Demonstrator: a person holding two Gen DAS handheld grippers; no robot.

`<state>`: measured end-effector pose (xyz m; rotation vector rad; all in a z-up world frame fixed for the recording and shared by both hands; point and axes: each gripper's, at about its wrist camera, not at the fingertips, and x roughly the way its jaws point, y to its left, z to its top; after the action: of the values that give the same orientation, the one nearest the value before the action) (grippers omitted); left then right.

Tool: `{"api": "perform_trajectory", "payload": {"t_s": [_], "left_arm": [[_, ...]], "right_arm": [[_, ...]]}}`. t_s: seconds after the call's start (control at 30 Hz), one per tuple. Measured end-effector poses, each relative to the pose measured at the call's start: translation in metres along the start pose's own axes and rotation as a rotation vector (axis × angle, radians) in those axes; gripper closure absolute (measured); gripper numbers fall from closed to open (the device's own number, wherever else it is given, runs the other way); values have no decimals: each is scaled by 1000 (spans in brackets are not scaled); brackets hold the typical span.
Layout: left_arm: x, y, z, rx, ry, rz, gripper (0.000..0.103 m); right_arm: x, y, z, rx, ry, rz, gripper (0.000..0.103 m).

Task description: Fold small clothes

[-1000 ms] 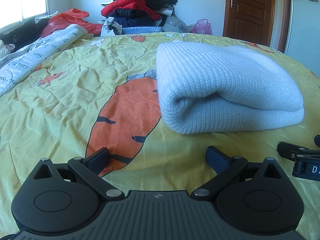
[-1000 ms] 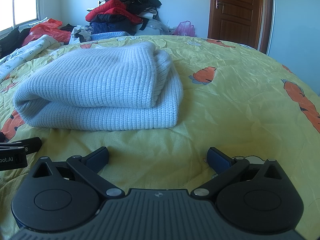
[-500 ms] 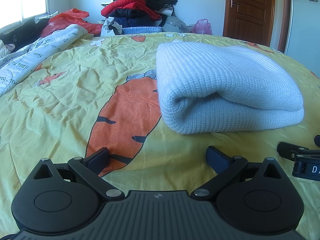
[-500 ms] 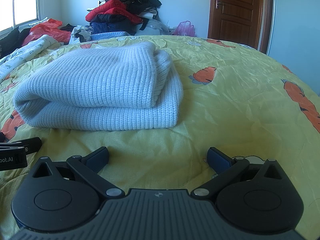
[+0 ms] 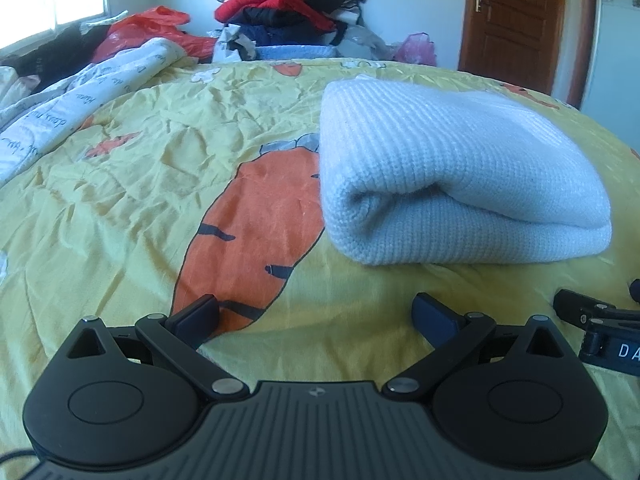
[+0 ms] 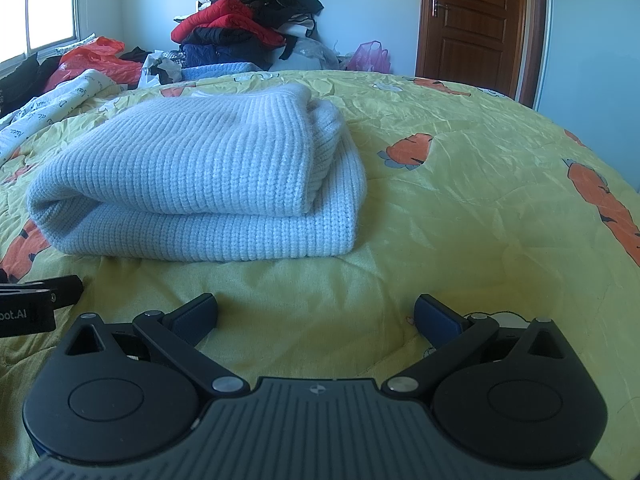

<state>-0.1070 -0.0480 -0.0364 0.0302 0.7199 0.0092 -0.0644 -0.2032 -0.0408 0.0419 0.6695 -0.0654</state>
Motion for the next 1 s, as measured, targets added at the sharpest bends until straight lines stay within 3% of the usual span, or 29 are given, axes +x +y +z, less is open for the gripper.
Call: {"api": "perform_trajectory", "payload": {"t_s": [0.3,0.5,1.0], "left_arm": [[-6,-7,-3,-9,5,-3,0],[-3,-11,1,23,10,-50,0],[-2,-14,-4,35,-16,-43,0]], "right_arm": [[0,0,0,0,0,0,1],[0,0,0,0,0,-1,1],[0,0,0,0,0,0,1]]}}
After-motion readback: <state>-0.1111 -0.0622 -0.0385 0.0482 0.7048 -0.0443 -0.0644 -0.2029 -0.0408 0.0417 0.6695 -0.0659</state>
